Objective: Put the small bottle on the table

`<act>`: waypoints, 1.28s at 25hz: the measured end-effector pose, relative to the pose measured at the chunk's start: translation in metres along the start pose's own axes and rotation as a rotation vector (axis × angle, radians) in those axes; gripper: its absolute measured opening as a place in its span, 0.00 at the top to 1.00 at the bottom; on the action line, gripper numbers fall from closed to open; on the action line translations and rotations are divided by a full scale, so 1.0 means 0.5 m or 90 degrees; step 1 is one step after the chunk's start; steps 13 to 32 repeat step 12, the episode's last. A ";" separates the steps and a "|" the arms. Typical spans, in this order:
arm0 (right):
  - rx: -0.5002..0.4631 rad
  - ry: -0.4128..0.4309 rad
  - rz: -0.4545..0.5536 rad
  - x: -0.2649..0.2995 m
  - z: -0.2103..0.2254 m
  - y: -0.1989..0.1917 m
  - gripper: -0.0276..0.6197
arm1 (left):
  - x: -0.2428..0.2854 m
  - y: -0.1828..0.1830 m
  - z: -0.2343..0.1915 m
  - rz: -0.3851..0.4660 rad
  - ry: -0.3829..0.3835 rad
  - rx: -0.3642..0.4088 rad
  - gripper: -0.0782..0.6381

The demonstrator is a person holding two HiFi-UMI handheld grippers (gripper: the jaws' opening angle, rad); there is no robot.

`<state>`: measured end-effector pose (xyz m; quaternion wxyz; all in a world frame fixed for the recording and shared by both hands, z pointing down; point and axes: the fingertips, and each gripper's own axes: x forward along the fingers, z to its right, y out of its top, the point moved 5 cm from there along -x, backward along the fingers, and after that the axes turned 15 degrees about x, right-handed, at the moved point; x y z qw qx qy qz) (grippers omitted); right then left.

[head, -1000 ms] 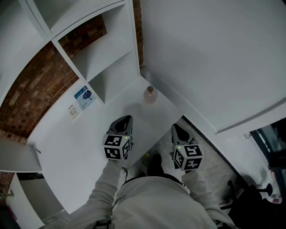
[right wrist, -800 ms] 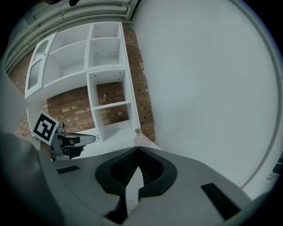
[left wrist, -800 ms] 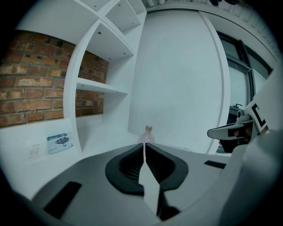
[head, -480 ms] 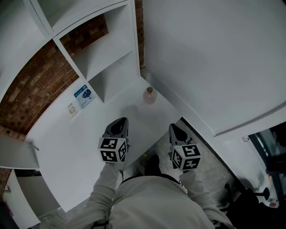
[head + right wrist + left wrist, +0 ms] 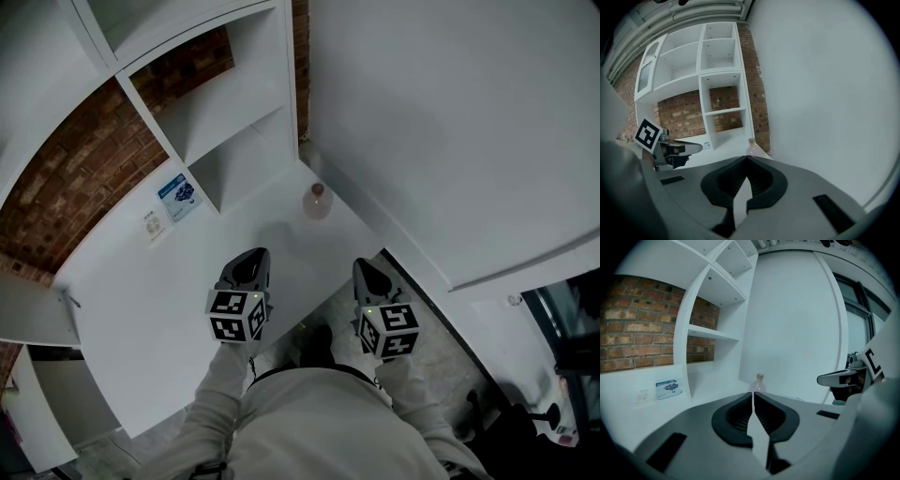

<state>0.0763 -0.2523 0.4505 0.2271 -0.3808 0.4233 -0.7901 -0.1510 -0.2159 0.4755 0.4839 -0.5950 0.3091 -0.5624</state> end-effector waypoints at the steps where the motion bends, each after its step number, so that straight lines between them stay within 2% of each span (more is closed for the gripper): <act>1: -0.002 0.001 0.000 0.001 0.000 0.001 0.91 | 0.001 0.000 0.001 -0.001 0.001 0.001 0.85; 12: -0.013 0.021 -0.002 -0.003 0.008 0.010 0.91 | 0.003 0.006 0.019 -0.003 0.014 0.001 0.85; 32: -0.013 0.021 -0.002 -0.003 0.008 0.010 0.91 | 0.003 0.006 0.019 -0.003 0.014 0.001 0.85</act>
